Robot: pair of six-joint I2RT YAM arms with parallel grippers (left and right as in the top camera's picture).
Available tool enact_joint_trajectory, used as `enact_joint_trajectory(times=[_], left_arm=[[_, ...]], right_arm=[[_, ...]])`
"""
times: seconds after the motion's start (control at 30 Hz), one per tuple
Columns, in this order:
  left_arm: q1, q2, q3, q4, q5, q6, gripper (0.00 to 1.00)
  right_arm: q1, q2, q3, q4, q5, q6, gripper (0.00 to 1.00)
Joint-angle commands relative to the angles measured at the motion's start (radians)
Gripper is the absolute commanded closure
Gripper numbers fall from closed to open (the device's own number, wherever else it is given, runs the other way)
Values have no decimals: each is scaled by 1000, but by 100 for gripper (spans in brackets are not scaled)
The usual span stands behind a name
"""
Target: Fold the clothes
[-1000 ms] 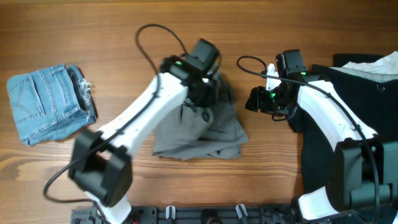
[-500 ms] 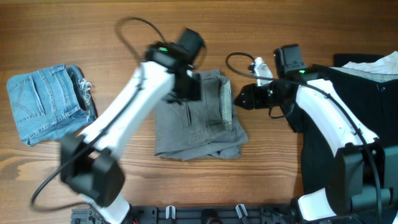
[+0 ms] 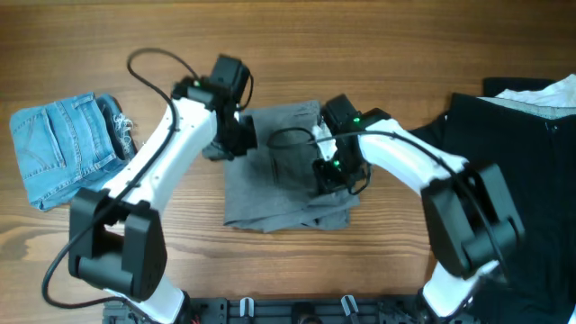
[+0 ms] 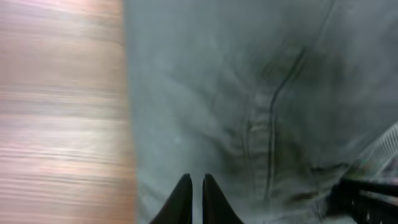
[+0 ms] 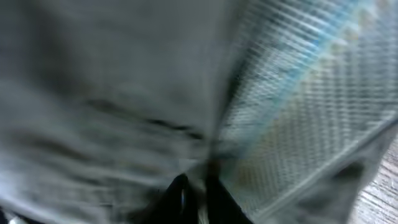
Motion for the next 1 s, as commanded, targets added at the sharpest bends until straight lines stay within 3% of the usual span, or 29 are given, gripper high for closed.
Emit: enact_joint_trajectory(times=[0.0,0.17,0.2,0.27,0.4,0.57,0.77,0.9,0.97], left_arm=[[1,7,-159,121,170,4,87],[1,7,-356,311,166,-6,78],[1,7,-390,349,152,-7,79],[1,7,-446,441,71,-7,94],[6,-2,-400,532,-6,43,93],[27,-22,-128,347,-6,140,89],[25,-25,280,-113,11,139,78],[1,-39,324,-290,14,98,67],[-17,-37,305,-354,14,44,67]], right_arm=[[-27,78,11,-40,60,50,87],[-27,84,11,-49,57,56,88],[-27,84,11,-49,56,56,88],[-27,83,11,-51,53,59,89],[-27,53,18,-71,15,-7,89],[-27,-108,35,-98,4,-19,88],[-27,-351,38,2,8,-2,83],[-27,-422,38,118,8,-1,83],[-27,-413,35,194,8,0,83]])
